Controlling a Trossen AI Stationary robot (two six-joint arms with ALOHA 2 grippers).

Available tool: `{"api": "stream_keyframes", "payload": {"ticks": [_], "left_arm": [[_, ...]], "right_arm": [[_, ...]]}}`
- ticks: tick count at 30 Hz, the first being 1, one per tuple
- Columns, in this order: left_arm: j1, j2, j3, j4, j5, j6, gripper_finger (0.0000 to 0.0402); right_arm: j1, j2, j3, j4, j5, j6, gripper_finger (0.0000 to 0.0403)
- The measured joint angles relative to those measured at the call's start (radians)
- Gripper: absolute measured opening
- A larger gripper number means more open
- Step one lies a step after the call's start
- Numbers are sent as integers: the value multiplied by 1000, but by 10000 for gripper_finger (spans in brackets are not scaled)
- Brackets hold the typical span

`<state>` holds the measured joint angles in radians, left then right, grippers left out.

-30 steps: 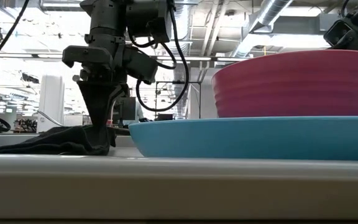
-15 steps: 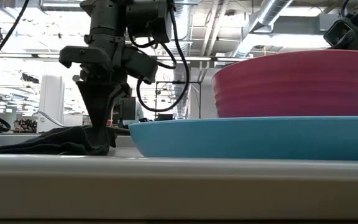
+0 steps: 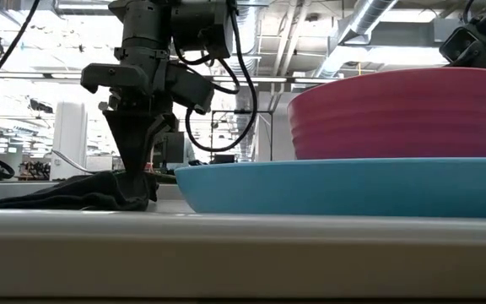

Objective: Set up tray
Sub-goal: Put the blue fork on the black napkin

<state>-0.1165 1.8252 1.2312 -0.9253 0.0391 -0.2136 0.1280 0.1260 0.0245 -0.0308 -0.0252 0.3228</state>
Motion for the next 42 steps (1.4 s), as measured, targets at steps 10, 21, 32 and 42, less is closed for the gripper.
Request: {"api": "stream_keyframes", "payload": {"ticks": [10,21,32,42], "left_arm": [[0,0,0,0,0,-11,8],[0,0,0,8,-1,-11,18],[0,2,-32,136,42,-87,4],[0,11,-69,144,6,-102,7]], "right_arm": [[0,0,0,0,0,0,51],[0,0,0,0,0,0,51],[0,0,0,0,0,0,51],[0,0,0,0,0,0,51]]}}
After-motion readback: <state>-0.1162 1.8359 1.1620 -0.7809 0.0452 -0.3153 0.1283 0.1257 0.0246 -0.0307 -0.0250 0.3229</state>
